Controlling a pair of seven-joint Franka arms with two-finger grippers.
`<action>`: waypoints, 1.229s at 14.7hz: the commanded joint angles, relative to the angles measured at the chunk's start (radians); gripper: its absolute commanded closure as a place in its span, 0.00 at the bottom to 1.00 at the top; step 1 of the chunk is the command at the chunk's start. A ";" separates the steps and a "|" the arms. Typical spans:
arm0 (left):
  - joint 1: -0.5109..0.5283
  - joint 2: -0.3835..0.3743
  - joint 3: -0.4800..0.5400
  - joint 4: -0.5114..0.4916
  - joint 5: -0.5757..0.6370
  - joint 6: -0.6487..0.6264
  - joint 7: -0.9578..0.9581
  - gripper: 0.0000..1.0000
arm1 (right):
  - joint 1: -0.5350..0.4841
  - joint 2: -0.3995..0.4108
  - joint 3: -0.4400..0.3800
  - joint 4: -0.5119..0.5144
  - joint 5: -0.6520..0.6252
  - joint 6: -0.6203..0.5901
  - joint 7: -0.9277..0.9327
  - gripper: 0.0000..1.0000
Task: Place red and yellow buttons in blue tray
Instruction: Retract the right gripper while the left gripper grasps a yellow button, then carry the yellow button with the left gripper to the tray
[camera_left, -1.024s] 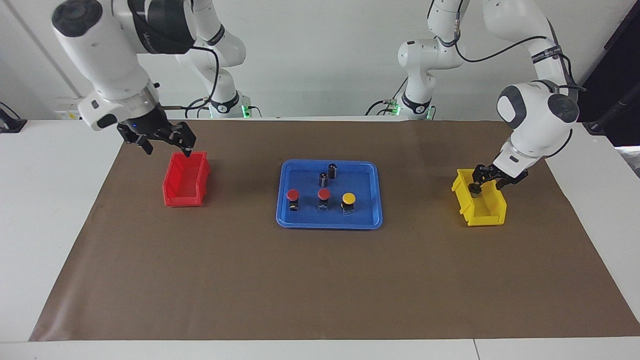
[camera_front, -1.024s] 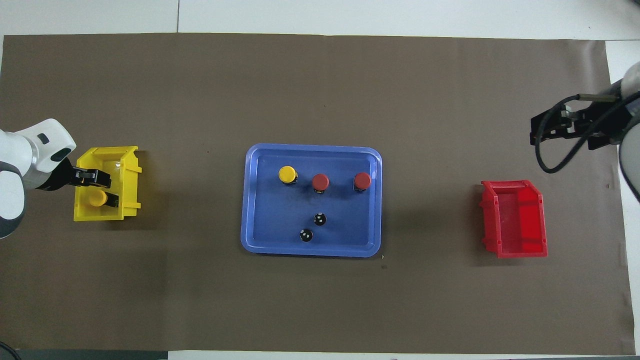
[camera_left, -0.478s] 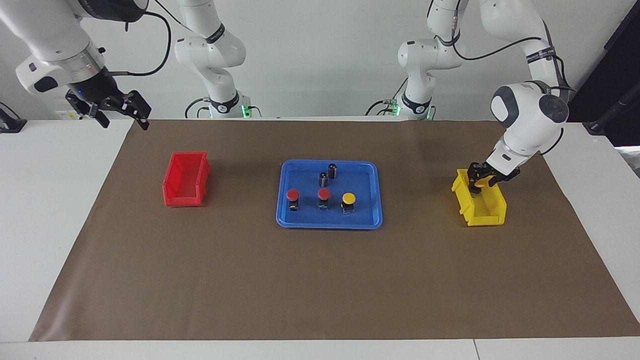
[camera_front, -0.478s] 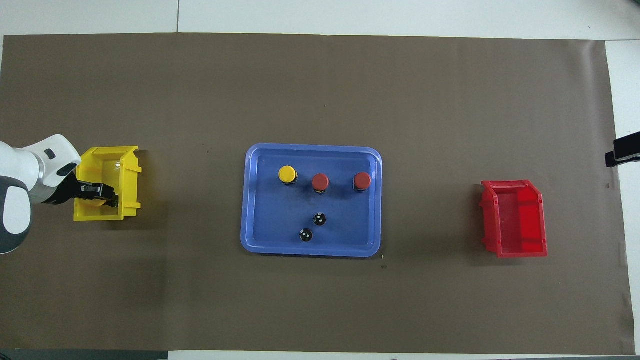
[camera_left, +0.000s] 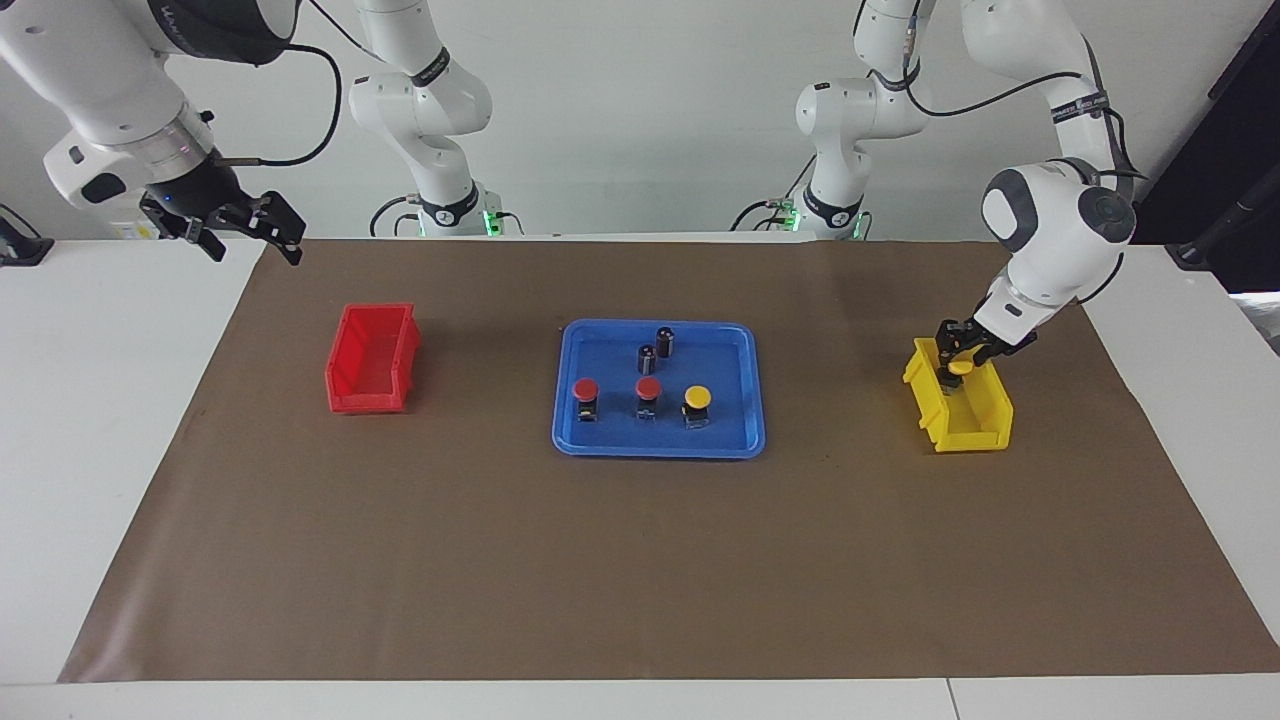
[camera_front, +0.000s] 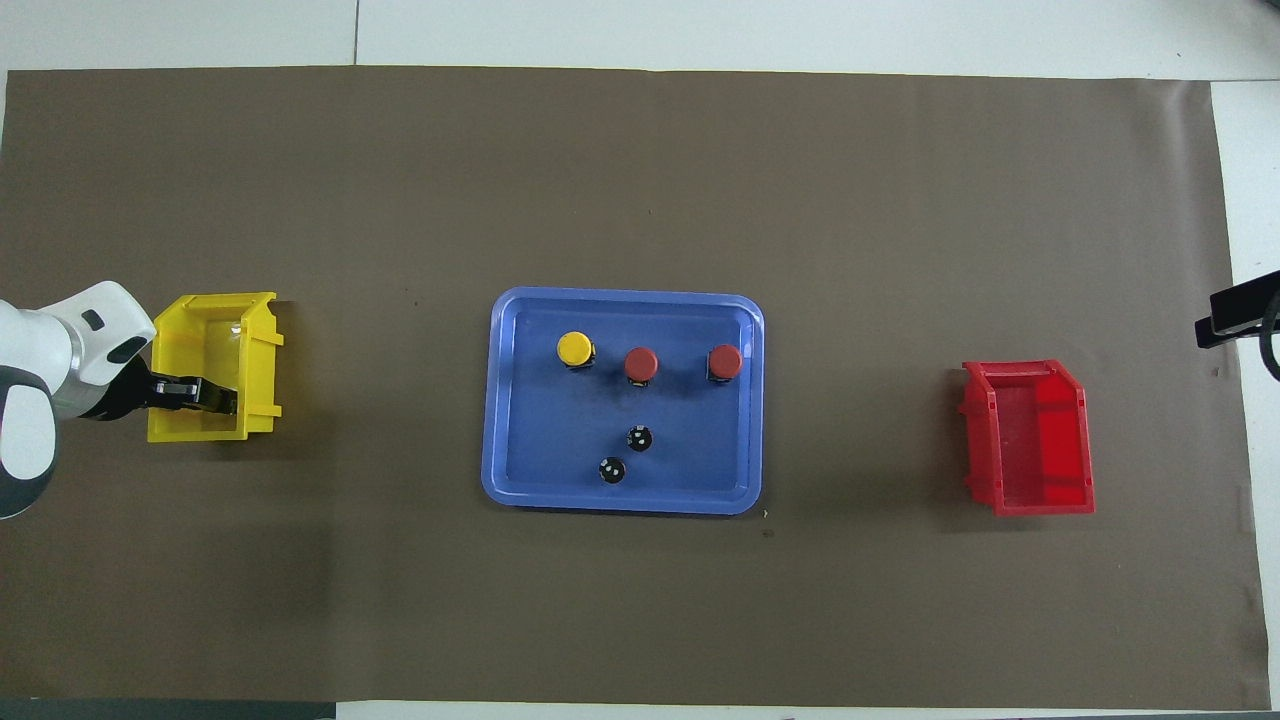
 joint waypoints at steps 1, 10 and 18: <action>-0.001 -0.029 -0.006 -0.034 0.022 0.034 -0.035 0.70 | -0.001 -0.026 0.006 -0.032 -0.010 0.016 -0.018 0.00; -0.085 0.022 -0.017 0.427 0.105 -0.344 -0.073 0.99 | -0.007 -0.025 0.006 -0.027 -0.026 0.024 -0.021 0.00; -0.470 0.088 -0.021 0.386 -0.074 -0.205 -0.640 0.99 | -0.007 -0.025 0.006 -0.027 -0.026 0.022 -0.026 0.00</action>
